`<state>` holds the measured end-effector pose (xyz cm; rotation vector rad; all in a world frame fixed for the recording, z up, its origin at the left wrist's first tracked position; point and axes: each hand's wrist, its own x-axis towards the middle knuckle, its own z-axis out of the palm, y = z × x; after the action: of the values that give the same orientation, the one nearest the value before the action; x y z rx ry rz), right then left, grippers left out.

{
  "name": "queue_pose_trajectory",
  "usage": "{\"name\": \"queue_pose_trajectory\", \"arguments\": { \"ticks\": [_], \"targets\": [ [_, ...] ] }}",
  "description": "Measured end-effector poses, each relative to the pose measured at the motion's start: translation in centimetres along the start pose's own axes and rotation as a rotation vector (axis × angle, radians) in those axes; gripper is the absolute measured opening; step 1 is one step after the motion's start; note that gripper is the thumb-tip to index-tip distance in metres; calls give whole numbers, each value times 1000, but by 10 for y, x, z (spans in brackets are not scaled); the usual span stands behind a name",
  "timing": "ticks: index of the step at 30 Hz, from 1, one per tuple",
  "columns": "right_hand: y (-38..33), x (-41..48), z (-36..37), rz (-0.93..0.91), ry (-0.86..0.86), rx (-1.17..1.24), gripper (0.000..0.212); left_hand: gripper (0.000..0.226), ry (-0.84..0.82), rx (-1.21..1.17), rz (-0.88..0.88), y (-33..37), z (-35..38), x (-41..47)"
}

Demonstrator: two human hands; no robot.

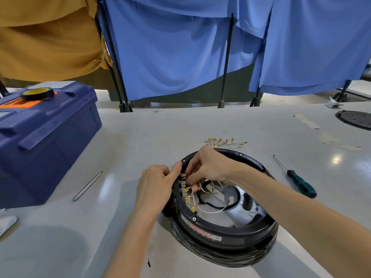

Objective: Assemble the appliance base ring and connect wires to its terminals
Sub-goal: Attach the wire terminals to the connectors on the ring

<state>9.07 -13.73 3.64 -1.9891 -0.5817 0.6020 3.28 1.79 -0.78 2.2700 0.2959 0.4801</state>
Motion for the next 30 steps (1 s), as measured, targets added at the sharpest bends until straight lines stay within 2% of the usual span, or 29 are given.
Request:
{"name": "queue_pose_trajectory", "arguments": {
  "ticks": [5,9,13,18,24,30],
  "targets": [
    [0,-1,0,-15,9,-23,7,66,9,2,-1,1,-1,-1],
    [-2,-7,-2,-35,26,-83,15,67,19,6,4,-1,-4,-2],
    [-6,-22,-9,-121,120,-305,15,58,27,5,22,-5,-8,-3],
    [-6,-37,3,-197,109,-452,10,64,97,102,51,-4,-10,-5],
    [-1,-29,18,-152,131,-468,10,54,63,129,30,5,-8,-14],
    [-1,-26,14,-146,119,-482,5,62,9,148,40,4,-12,-22]
  ]
}}
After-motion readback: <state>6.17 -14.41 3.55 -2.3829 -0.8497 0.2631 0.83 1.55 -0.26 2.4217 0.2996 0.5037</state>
